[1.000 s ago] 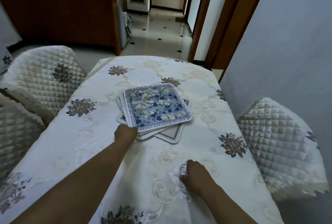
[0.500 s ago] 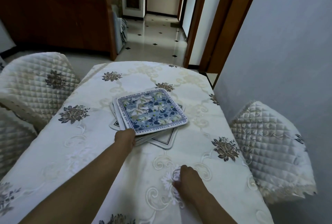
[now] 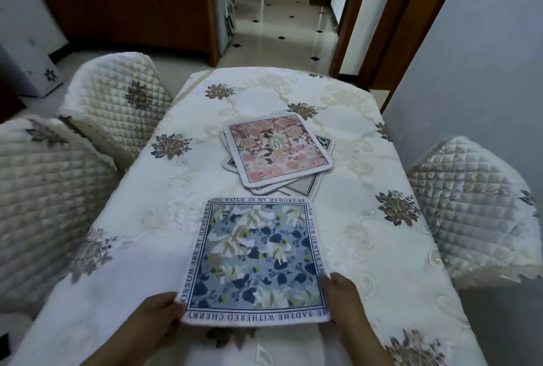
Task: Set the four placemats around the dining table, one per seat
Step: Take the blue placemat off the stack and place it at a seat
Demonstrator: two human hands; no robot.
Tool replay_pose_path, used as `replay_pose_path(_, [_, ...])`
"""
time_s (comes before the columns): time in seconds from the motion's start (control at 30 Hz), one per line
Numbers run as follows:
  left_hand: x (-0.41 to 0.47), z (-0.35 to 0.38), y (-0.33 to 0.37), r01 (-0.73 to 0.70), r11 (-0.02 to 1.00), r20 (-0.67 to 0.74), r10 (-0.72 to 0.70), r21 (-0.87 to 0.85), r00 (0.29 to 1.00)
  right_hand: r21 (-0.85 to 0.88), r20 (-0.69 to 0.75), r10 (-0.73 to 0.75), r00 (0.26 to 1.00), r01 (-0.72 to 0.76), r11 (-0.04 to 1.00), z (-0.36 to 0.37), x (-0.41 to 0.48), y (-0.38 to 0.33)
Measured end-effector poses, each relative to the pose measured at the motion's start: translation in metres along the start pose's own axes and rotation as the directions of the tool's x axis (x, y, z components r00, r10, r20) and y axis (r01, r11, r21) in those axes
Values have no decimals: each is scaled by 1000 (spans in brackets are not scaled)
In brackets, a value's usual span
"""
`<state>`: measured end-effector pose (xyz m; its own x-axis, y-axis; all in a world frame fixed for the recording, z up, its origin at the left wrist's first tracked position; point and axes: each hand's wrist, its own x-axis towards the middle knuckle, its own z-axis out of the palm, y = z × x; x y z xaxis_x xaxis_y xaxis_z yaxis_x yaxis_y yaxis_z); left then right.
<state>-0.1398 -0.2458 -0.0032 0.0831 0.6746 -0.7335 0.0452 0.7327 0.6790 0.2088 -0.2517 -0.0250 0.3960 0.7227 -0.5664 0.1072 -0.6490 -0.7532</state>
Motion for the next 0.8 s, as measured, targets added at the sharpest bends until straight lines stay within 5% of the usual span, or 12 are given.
replay_pose_path(0.2, [-57,-16,-19,-239,873,-43,283,424,958,-388,-149,-306,940,229,893,1,-81,8])
replay_pose_path(0.33, [-100,-10,-32,-289,785,-25,361,548,932,-429,-233,-422,876,296,853,-13,-138,21])
replay_pose_path(0.57, [-149,-17,-106,-235,722,4,306,651,952,-526,-316,-432,845,223,821,-19,-212,98])
replay_pose_path(0.8, [-146,-17,-139,-143,670,8,201,728,980,-638,-287,-355,890,99,764,-3,-219,143])
